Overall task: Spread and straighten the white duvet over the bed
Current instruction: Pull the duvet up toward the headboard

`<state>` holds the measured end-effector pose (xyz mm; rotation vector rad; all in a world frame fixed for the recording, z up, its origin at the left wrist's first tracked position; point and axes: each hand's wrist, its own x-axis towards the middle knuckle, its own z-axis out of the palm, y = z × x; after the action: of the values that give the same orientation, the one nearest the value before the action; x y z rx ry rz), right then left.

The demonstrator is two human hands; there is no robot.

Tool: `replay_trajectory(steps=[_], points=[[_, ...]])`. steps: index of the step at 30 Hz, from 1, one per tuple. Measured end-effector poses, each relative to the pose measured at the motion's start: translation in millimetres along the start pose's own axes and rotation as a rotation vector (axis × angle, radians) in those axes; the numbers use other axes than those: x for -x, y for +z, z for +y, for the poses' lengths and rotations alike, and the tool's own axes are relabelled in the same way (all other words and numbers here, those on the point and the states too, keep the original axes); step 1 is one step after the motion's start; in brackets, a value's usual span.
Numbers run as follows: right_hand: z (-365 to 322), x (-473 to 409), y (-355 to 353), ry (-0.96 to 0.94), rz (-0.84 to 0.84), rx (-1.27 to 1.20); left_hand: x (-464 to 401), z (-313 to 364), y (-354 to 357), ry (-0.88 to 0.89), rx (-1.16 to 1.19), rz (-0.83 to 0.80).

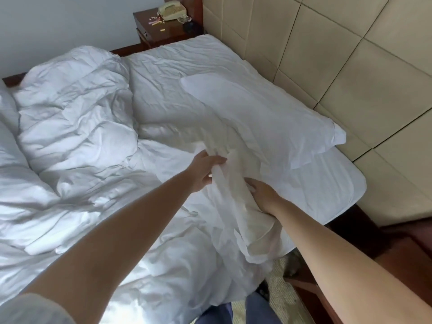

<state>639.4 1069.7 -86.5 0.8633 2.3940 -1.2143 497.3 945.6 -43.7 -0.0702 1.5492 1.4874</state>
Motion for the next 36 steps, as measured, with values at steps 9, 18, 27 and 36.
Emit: replay_trajectory(steps=[9,18,27,36], points=[[1,20,6,-0.008,-0.614,-0.097,-20,-32,12,-0.127,-0.843,0.262],[39,7,-22,0.31,-0.342,-0.534,-20,-35,10,-0.12,-1.046,0.341],[48,-6,0,0.231,-0.311,0.242,-10,-36,21,-0.004,-0.904,0.111],[11,13,-59,0.113,0.107,-0.983,-17,-16,43,-0.127,-0.665,0.292]])
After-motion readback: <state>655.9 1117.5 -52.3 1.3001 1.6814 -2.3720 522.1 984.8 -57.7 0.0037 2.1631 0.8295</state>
